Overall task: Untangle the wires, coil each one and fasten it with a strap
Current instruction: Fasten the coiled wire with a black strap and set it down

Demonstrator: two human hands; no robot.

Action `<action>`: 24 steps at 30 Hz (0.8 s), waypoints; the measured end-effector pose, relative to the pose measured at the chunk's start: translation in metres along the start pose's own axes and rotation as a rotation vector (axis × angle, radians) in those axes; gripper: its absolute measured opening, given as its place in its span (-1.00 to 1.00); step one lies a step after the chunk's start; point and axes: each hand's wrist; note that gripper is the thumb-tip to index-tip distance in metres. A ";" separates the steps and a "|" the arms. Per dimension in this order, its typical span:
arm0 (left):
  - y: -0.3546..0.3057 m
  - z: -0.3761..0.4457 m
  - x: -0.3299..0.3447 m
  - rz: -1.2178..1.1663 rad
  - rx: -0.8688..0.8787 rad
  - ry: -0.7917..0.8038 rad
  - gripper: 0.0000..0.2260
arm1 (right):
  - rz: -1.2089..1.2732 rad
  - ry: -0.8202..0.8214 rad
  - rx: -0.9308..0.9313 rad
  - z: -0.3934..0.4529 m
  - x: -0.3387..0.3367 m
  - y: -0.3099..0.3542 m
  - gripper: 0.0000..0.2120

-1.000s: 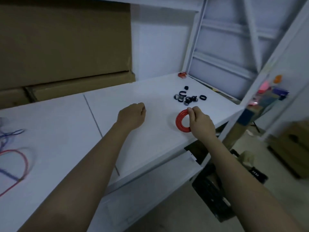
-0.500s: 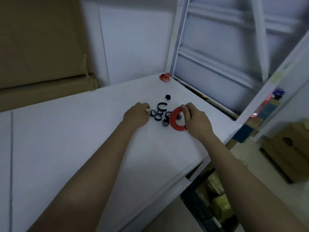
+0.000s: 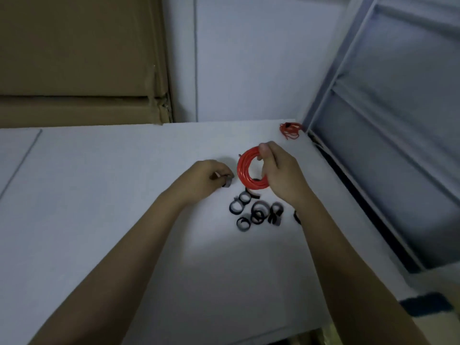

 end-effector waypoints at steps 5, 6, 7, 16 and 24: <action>-0.024 0.010 0.006 0.053 0.026 -0.320 -0.82 | 0.188 0.151 -0.052 0.037 -0.006 -0.007 -0.63; -0.029 0.012 0.009 0.073 0.034 -0.380 -0.83 | 0.210 0.170 -0.052 0.042 -0.008 -0.008 -0.63; -0.034 0.014 0.013 0.099 0.043 -0.434 -0.84 | 0.229 0.193 -0.048 0.046 -0.010 -0.009 -0.62; -0.050 0.040 0.033 0.232 0.010 -0.627 -0.94 | 0.455 0.234 0.105 0.057 -0.008 -0.014 -0.58; -0.047 0.056 0.038 0.249 0.048 -0.658 -0.86 | 0.420 0.109 0.003 0.061 0.001 -0.032 -0.69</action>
Point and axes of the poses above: each hand's wrist, its own z-axis towards the middle knuckle, its own x-axis out of the palm, y = z × x, and after that the axes turned 2 degrees about -z, right-handed
